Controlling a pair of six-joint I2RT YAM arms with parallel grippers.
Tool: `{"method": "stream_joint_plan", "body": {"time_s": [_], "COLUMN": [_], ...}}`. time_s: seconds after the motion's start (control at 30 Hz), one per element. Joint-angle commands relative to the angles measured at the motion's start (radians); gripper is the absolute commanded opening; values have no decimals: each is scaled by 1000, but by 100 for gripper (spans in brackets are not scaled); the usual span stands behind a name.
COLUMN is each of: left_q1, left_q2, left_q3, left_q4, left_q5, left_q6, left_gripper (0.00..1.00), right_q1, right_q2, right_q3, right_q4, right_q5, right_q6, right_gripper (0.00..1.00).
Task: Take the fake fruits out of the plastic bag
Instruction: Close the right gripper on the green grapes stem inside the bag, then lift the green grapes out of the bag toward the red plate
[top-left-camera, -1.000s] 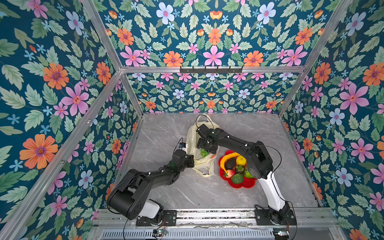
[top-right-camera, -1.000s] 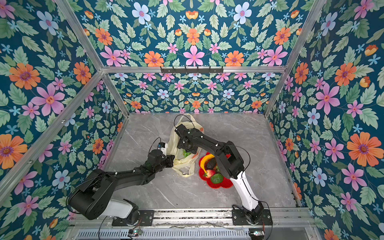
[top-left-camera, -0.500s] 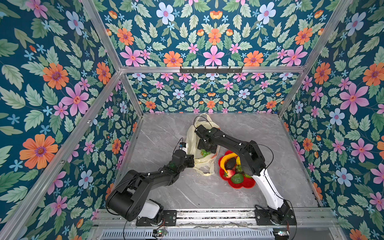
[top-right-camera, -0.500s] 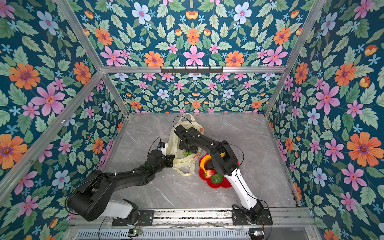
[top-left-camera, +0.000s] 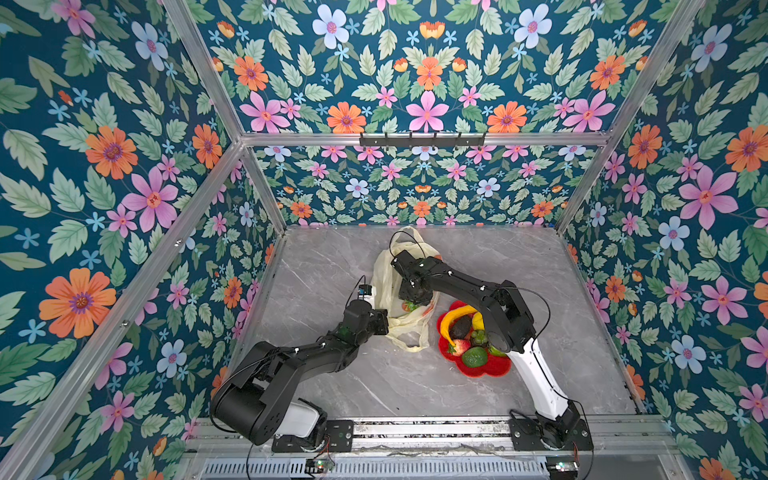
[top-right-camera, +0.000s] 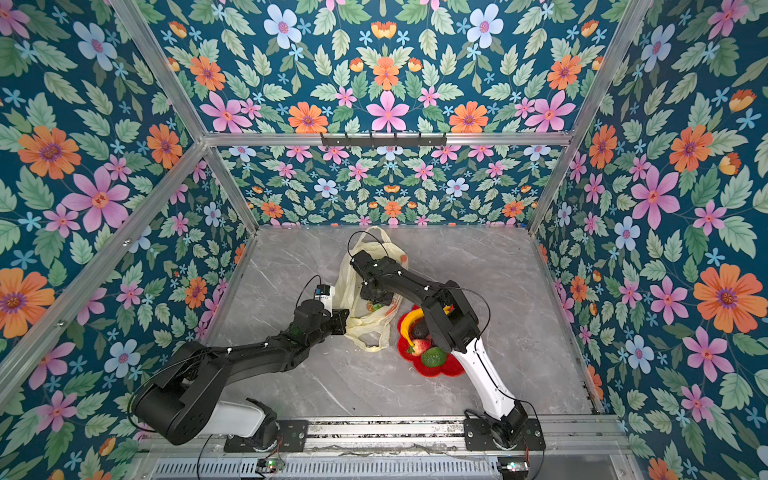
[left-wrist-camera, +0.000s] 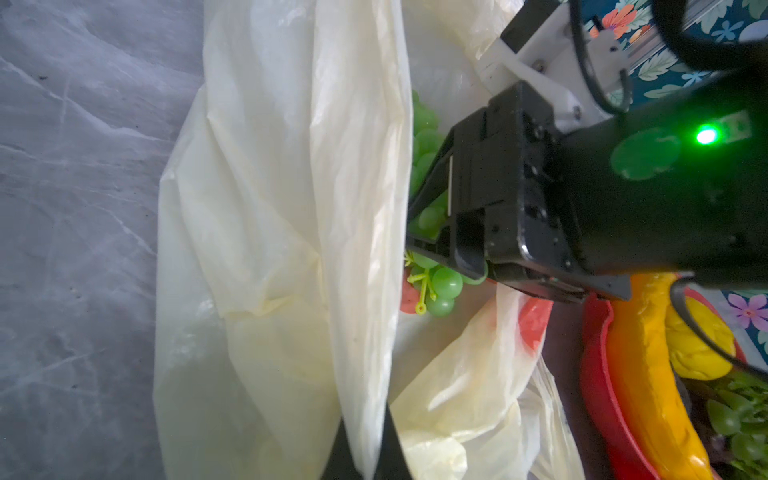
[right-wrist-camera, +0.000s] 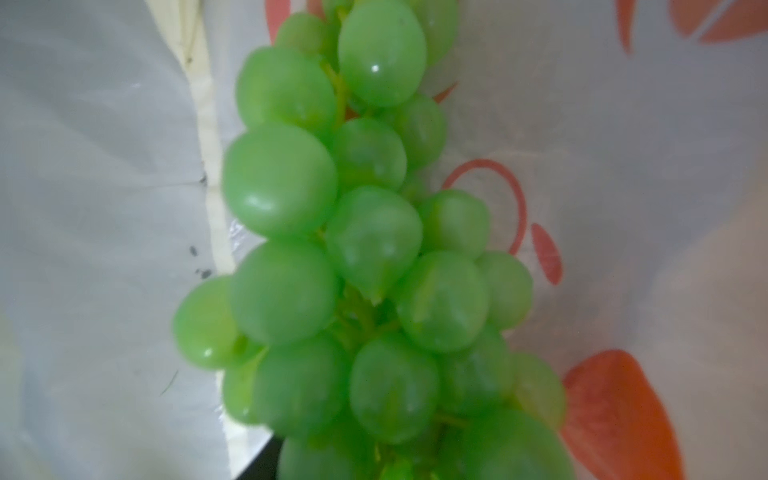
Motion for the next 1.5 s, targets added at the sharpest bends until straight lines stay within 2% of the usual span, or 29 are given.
{"method": "stream_joint_plan", "body": {"time_s": [0.0,0.57,0.93,1.47], "left_q1": [0,-1,-2,-1], "left_q2": [-1,-3,-1,16], "left_q3": [0,7,12,25], "left_q4": [20,8,4,-12], "left_q5": [-11,-33,-39,-61], "left_q6": [14,18,21,21], "left_gripper": [0,0,0,0], "right_q1": [0,1,2,2], "right_q2": [-21,-61,-143,-220], "right_q3": [-12,-76,-143,-188], "right_q4": [64,151,212,243], "right_q5": [-32,-58,-80,-118], "right_q6": [-21,-36,-26,-42], "right_gripper": [52,42,35,34]}}
